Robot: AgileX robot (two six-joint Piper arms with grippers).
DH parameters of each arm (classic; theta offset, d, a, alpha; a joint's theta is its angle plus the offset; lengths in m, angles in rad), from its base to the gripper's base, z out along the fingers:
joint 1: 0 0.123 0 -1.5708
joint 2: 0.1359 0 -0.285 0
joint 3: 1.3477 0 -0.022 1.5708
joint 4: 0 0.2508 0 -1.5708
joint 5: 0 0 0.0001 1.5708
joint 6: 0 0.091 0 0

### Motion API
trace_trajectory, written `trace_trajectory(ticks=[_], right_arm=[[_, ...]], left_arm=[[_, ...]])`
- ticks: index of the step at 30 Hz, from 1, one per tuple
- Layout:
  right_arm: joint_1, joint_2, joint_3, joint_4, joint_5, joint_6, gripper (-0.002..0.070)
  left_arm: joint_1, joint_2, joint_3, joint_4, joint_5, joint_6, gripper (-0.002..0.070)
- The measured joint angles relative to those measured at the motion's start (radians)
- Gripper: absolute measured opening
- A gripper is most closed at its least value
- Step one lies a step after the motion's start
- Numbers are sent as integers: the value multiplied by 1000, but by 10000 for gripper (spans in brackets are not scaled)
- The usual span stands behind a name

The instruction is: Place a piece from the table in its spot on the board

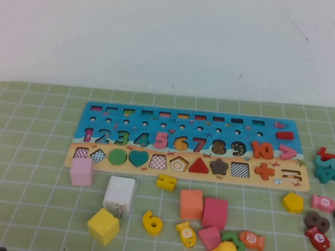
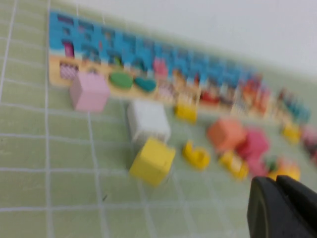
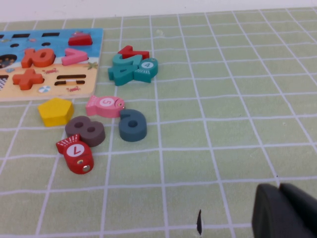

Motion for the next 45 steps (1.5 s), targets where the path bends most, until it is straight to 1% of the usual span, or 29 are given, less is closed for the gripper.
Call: trace_trajectory(ticks=[2,4,7,11,14,17,19,22,25,28,32,34,35,38,40,42,43,45], right_arm=[[0,0,0,0,0,0,-1],[0,0,0,0,0,0,-1],[0,0,0,0,0,0,-1],[0,0,0,0,0,0,-1],[0,0,0,0,0,0,-1],[0,0,0,0,0,0,-1],[0,0,0,0,0,0,-1],[0,0,0,0,0,0,-1],[0,0,0,0,0,0,-1],[0,0,0,0,0,0,-1],[0,0,0,0,0,0,-1],[0,0,0,0,0,0,-1],[0,0,0,0,0,0,-1],[0,0,0,0,0,0,-1],[0,0,0,0,0,0,-1],[0,0,0,0,0,0,-1],[0,0,0,0,0,0,-1],[0,0,0,0,0,0,-1]], left_arm=[[0,89,-91,60,118,88,-1],[0,188,-179,86,213,217,-1],[0,341,-296,113,306,378,-1],[0,533,-444,161,385,466,-1],[-40,688,-541,219,403,492,-1],[-133,814,-628,305,405,477,-1],[-219,889,-687,374,407,437,-1],[-349,1005,-766,497,407,343,-1],[-452,1105,-829,591,407,258,-1],[-528,1204,-886,644,407,189,-1],[-593,1315,-951,666,410,143,3],[-615,1373,-981,668,415,122,34],[-620,1402,-992,668,416,114,67],[-636,1478,-1026,673,418,85,217],[-636,1531,-1042,673,418,71,346],[-636,1576,-1054,676,418,66,434],[-636,1599,-1058,676,418,64,464],[-636,1641,-1061,685,416,58,492]])
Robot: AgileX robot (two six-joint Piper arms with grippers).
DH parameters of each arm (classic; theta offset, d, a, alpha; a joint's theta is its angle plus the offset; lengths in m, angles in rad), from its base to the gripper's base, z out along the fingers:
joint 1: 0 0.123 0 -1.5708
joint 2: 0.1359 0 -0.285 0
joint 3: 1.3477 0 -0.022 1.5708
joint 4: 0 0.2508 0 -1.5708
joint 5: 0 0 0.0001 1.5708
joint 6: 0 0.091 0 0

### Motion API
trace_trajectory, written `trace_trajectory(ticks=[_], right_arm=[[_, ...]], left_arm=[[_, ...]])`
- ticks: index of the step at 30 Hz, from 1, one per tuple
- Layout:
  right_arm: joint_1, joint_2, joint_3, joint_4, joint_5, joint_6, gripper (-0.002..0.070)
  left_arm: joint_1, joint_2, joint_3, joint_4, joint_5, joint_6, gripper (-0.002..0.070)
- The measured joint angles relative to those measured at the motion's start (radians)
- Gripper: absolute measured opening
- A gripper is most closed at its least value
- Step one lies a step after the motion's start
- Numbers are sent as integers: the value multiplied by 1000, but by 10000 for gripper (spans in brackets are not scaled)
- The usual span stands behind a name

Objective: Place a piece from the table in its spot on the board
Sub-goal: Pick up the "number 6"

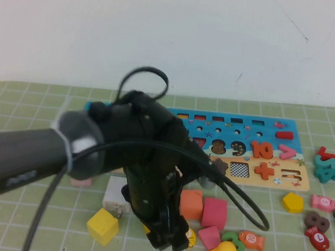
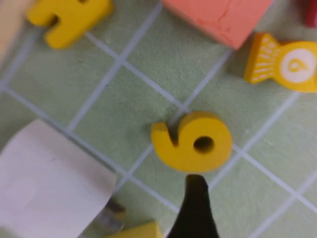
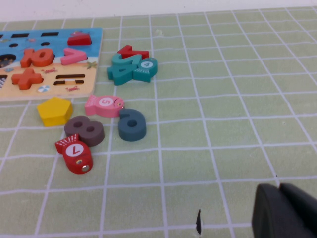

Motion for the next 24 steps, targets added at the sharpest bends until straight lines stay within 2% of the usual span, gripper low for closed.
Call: trace_trajectory(ticks=[11,24], right_arm=[[0,0,0,0,0,0,-1],[0,0,0,0,0,0,-1]], left_arm=[[0,91,-1,99,-61,-119,511],[4,107,-6,104,-84,-170,511]])
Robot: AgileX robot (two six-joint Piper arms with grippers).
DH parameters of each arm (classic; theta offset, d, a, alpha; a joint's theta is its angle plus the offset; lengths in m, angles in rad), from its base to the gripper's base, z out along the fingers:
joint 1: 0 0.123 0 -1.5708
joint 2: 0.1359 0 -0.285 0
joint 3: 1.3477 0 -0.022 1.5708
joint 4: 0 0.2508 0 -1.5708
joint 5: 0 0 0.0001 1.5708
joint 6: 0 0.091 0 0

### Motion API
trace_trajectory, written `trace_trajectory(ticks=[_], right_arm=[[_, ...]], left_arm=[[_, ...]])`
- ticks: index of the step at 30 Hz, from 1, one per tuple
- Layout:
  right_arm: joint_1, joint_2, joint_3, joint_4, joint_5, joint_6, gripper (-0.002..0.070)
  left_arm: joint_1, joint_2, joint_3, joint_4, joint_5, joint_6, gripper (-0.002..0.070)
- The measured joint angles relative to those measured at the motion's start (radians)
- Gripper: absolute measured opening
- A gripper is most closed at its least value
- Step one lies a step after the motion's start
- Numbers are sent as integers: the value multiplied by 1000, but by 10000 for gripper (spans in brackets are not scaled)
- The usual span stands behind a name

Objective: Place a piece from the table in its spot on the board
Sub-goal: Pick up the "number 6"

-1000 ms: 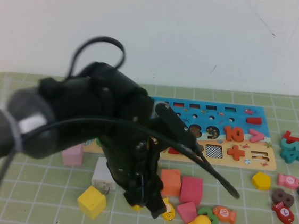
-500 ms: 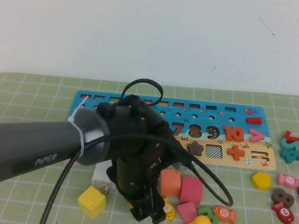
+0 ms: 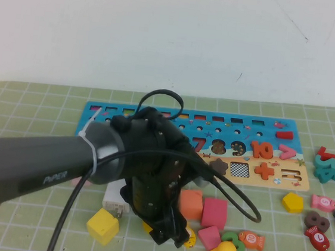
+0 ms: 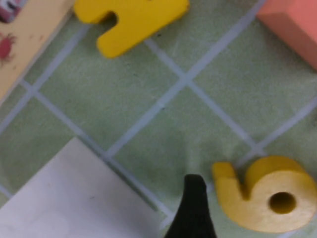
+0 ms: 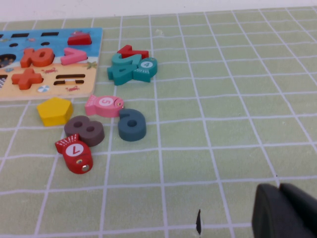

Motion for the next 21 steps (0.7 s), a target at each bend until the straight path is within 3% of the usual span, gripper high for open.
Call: trace_trajectory(ticks=[8,18,21], right_arm=[[0,0,0,0,0,0,-1],[0,0,0,0,0,0,-1],[0,0,0,0,0,0,-1]], left_arm=[[69,0,0,-76,-2,52,511],[67,0,0,-136,-30,160,508],[67,0,0,-134,-30,161,468]])
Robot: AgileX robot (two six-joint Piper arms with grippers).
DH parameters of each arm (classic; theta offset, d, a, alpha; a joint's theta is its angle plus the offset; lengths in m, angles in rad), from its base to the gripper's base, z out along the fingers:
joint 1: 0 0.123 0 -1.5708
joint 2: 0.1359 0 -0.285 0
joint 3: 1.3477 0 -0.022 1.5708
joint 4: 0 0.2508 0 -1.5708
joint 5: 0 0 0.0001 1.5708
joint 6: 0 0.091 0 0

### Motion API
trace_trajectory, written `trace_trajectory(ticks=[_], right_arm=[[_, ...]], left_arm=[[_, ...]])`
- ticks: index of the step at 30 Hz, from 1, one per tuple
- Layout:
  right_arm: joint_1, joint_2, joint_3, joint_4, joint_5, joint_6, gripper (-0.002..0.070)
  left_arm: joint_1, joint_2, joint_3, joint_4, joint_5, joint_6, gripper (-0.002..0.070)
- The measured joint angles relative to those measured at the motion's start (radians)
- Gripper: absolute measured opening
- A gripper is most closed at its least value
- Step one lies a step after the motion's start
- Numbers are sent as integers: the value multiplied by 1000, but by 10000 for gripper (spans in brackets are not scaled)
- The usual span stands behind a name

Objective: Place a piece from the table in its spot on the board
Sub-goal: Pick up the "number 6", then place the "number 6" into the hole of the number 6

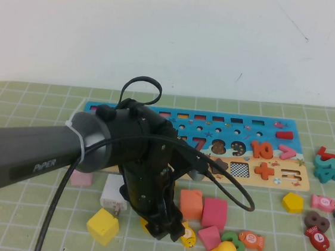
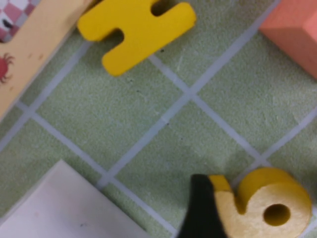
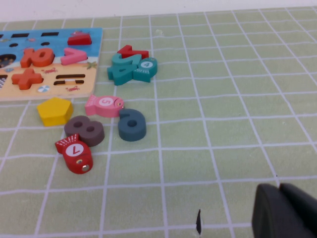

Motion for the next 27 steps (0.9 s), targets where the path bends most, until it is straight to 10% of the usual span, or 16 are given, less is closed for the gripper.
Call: trace_trajectory(ticks=[5,27], right_arm=[[0,0,0,0,0,0,-1],[0,0,0,0,0,0,-1]], left_arm=[[0,0,0,13,4,1,352],[0,1,-369,164,144,128,352]])
